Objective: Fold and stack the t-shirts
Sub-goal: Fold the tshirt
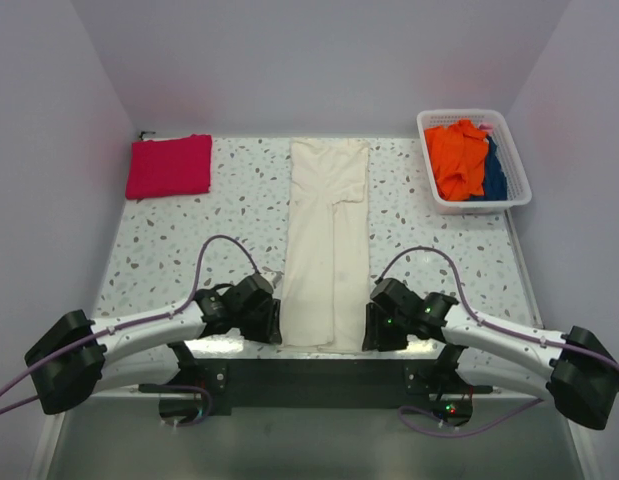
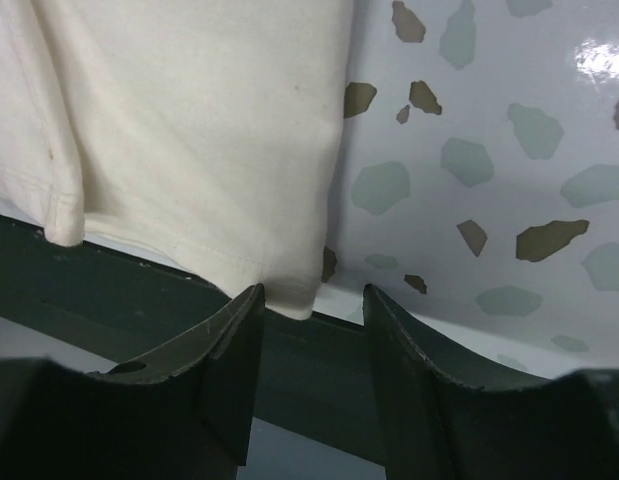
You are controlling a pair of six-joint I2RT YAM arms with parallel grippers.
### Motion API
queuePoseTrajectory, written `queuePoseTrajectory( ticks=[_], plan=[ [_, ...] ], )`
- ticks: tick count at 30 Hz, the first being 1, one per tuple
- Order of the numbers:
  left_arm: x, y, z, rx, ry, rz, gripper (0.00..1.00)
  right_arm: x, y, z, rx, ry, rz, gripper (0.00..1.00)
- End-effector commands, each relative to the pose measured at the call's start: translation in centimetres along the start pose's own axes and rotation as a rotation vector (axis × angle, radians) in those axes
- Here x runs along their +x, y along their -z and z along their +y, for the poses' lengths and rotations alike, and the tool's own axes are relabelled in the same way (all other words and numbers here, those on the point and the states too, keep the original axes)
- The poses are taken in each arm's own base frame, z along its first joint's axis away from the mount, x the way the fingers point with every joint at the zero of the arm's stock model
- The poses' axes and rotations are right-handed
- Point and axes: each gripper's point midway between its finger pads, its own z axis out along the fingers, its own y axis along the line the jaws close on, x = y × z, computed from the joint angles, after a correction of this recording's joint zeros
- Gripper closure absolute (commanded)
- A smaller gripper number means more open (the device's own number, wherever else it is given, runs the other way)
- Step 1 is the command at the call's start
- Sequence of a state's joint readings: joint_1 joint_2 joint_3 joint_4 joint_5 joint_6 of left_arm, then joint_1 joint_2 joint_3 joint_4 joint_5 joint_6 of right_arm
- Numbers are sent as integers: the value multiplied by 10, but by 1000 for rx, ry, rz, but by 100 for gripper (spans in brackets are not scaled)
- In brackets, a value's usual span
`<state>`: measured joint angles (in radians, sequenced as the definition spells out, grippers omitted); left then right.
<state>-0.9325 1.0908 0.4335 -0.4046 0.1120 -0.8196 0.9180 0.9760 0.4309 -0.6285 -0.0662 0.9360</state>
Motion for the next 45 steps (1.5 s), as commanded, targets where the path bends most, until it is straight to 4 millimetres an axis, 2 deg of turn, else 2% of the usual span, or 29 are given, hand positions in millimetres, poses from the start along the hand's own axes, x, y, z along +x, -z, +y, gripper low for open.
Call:
queuePoseTrajectory(
  ticks=[1,11,14,16,17,18,19,20,22,26,28,30,31,32,33,35,36,37,38,39,40,43,45],
  plan=[
    [-1,-2,-9,39,12,-1,62,7,-6,7,-39,-33,34,52],
    [9,-9,-11,90,37,21,59,12,-14,10,-54,-64,63,59],
    [10,-11,-12,100,40,24,62,12,-14,10,-49,-68,65,64],
    [9,-10,-14,111,40,20,70,8,-14,11,-46,-69,55,68],
    [5,-9,-18,121,38,10,75,6,-11,13,-48,-66,49,74],
    [3,-8,-21,125,34,4,84,2,-10,15,-46,-59,32,77],
    [0,-7,-23,129,30,-4,88,-2,-8,17,-47,-52,14,80],
    [-8,-5,-28,134,23,-23,94,-8,-1,22,-53,-46,-3,84],
    [-16,-3,-33,135,8,-40,100,-21,7,25,-41,-17,-56,90],
    [-47,4,-45,146,-4,-97,100,-59,34,43,-14,45,-178,97],
    [-61,5,-43,141,-4,-116,100,-73,38,45,16,78,-224,99],
    [-77,9,-50,168,-15,-141,100,-88,41,55,31,97,-256,99],
    [-86,6,-46,158,2,-144,100,-96,42,54,52,108,-281,99],
    [-99,10,-52,167,-3,-166,100,-106,44,61,50,115,-301,99],
    [-107,11,-52,161,-7,-180,100,-112,39,62,71,121,-301,99],
    [-131,11,-52,143,-15,-216,100,-137,39,71,56,118,-349,99],
    [-139,9,-53,142,-26,-231,100,-145,30,69,82,128,-340,100],
    [-146,3,-48,122,-13,-223,100,-158,29,66,90,106,-353,100],
    [-159,4,-52,125,-13,-241,100,-174,31,73,73,98,-386,100],
    [-164,-5,-51,120,-10,-231,100,-185,22,66,97,86,-380,100],
    [-178,-3,-53,126,-2,-252,100,-196,20,70,84,79,-400,100],
    [-202,-12,-45,97,22,-280,100,-229,15,77,92,75,-444,100],
    [-214,-19,-40,95,47,-292,100,-241,12,78,96,75,-452,100]
  ],
)
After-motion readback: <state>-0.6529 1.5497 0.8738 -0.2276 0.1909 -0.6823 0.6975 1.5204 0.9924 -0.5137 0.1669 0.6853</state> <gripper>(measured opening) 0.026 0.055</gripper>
